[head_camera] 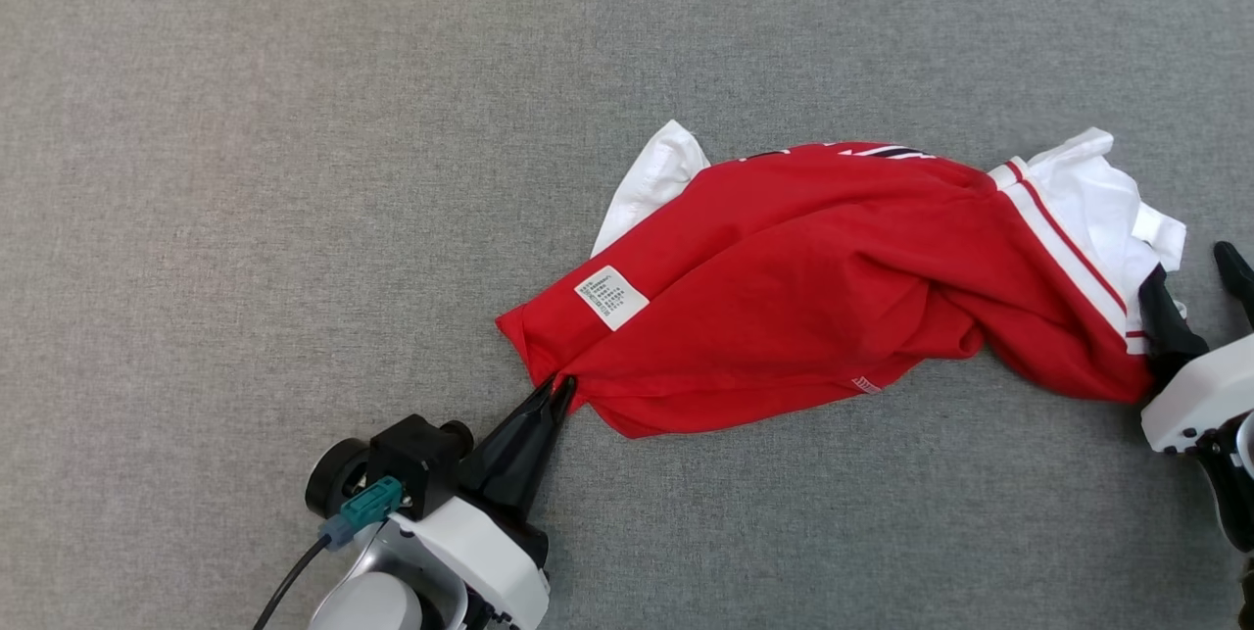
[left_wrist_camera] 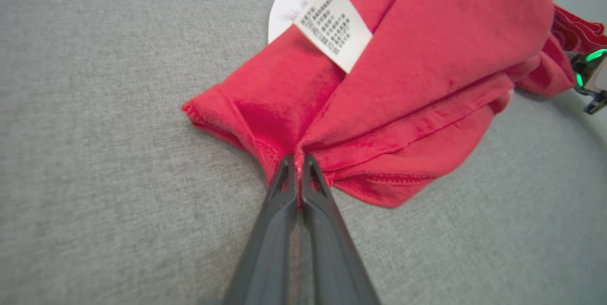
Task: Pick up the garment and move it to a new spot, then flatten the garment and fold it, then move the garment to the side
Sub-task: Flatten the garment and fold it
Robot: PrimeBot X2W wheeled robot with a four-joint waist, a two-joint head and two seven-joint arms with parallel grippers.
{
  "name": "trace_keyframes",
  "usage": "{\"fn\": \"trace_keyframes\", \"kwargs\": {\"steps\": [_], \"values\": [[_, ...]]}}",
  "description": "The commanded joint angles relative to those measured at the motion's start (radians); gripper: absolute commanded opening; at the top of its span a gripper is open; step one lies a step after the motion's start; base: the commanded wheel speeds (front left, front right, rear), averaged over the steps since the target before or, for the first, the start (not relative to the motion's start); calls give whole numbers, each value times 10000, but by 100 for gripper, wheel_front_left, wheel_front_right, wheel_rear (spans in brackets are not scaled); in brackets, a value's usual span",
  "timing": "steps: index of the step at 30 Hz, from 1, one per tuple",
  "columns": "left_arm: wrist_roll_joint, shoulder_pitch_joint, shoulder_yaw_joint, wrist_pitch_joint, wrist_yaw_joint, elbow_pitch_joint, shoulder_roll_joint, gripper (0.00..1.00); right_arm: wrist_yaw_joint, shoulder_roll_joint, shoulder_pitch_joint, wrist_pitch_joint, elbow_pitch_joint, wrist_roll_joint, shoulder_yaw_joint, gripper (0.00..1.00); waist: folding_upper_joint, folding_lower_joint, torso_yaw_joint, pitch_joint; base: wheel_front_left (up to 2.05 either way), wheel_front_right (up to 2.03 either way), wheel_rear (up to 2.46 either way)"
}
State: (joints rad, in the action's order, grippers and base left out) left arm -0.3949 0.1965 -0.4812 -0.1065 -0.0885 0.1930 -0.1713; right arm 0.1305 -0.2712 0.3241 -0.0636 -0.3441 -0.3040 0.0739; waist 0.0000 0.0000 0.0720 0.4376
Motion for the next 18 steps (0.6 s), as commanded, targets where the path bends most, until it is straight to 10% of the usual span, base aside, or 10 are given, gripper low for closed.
{"fn": "trace_keyframes", "kwargs": {"steps": [1, 6, 7, 8, 9, 18], "values": [[48, 185, 19, -2, -35, 77, -30, 0, 5, -12, -43, -183, -177, -29, -110, 100, 0, 0, 14, 28, 0, 0, 0], [9, 276, -28, -84, -31, 222, -3, 0, 16, -155, 119, -405, -685, -271, -889, 100, 0, 0, -23, 93, 0, 0, 0], [6, 311, -48, -82, -37, 245, 3, 0, 16, -189, 125, -481, -785, -312, -1006, 87, 0, 0, -23, 92, 0, 0, 0], [10, 345, -64, -103, -43, 258, 1, 0, 16, -240, 152, -531, -856, -334, -1108, 24, 0, 0, -21, 88, 0, 0, 0], [16, 381, -65, -137, -43, 263, -4, 0, 14, -262, 159, -545, -931, -428, -1184, 0, 0, 0, -17, 82, 0, 0, 0], [201, 624, 254, -683, 204, -17, -344, 0, 2, -567, 568, 513, -187, -606, -820, 0, 0, 0, -286, -436, 0, 0, 0]]}}
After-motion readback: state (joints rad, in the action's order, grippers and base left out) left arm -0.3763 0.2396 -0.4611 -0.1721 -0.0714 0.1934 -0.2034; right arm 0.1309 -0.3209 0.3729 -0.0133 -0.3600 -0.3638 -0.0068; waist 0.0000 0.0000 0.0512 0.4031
